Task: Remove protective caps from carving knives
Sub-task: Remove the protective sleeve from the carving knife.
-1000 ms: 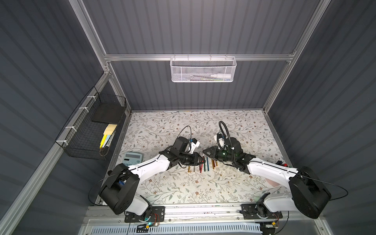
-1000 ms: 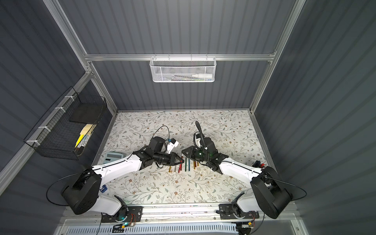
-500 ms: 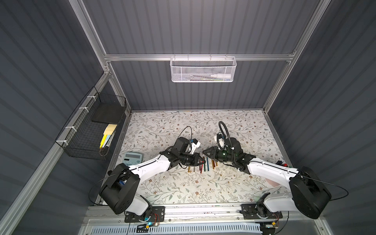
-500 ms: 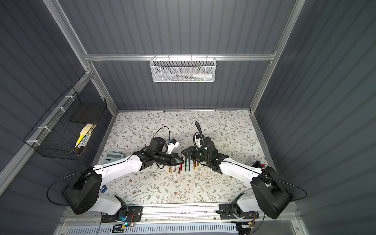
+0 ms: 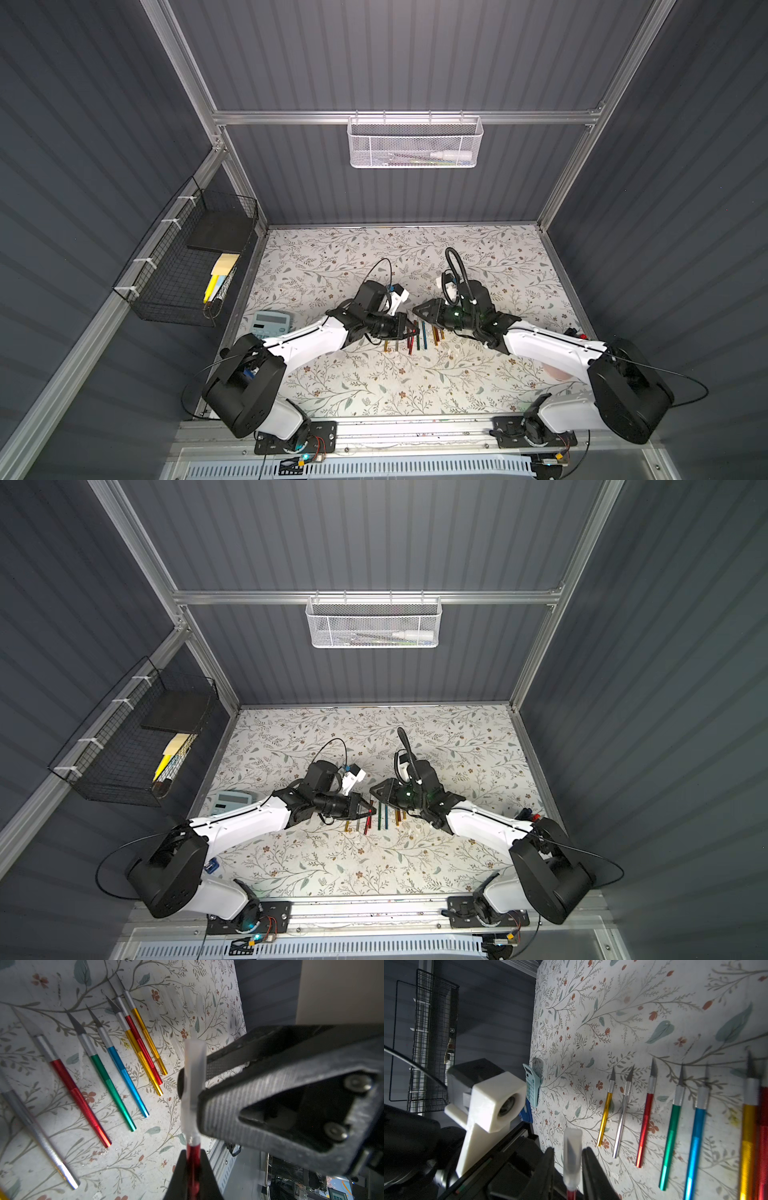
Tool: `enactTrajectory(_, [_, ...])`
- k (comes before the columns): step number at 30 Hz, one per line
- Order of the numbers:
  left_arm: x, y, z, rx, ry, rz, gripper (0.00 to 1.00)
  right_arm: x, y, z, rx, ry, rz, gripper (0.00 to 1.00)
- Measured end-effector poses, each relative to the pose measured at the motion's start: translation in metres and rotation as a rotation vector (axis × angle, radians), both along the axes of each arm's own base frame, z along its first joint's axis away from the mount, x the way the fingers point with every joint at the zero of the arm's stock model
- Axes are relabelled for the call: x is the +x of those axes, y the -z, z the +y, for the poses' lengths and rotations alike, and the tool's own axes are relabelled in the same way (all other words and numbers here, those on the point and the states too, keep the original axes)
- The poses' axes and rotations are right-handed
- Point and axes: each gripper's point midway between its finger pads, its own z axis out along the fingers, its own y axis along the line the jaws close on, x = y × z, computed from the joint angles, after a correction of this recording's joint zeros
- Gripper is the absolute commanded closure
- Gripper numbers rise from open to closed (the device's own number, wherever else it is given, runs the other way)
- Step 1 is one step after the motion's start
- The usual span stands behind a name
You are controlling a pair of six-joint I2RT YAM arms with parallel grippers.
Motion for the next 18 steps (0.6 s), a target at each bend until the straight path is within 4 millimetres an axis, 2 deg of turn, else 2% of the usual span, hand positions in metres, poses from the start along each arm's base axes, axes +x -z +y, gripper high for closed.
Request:
enactTrajectory(5, [-0.0006,0.0001,-0.0003,0.0,0.002,0.0,1.0,0.0008,0.0027,0.0012,-0.002,-0.002,0.005,0.74])
enactTrajectory(15, [-0.0004,0.0005,-0.0001,0.002,0.0,0.0,1.0,0.002,0.0044,0.0023,-0.004,-0.002,0.011,0.92])
enactTrajectory(18, [0.0002,0.0007,0.0001,0.004,-0.002,-0.002,1.0,0.0026,0.0043,0.002,-0.007,0.001,0.012,0.93])
